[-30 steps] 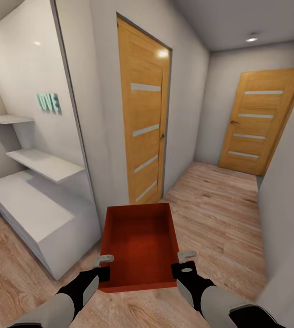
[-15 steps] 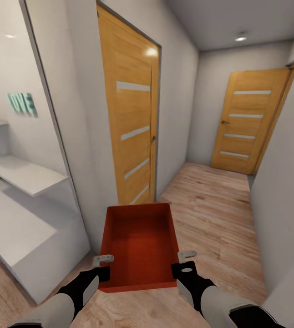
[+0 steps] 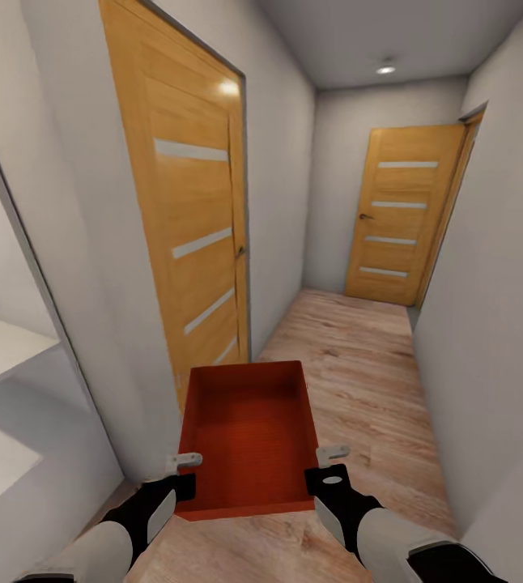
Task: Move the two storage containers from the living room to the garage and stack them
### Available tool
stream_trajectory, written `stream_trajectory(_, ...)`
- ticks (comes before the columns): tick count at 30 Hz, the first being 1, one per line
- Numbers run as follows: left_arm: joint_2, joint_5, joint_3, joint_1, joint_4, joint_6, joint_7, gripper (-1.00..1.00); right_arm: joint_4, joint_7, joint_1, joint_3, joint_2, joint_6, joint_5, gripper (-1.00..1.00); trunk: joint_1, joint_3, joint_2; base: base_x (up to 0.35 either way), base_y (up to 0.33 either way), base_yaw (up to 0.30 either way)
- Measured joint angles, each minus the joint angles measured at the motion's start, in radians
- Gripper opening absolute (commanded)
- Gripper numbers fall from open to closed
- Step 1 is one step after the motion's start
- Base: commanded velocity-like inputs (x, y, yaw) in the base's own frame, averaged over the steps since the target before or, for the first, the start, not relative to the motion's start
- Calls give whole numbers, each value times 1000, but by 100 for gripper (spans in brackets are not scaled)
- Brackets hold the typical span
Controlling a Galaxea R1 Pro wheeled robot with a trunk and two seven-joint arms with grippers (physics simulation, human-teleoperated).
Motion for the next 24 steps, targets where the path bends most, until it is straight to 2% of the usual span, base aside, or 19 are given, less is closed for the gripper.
stream_trajectory(15, 0, 0, 0, 0, 0, 0, 0, -100, 0, 0, 0, 0, 0, 0, 0, -100, 0, 0, 0, 322, 0, -235)
stream_trajectory(24, 0, 0, 0, 0, 0, 0, 0, -100, 0, 0, 0, 1, 0, 1, 0, -100, 0, 0, 0, 322, 61, -23)
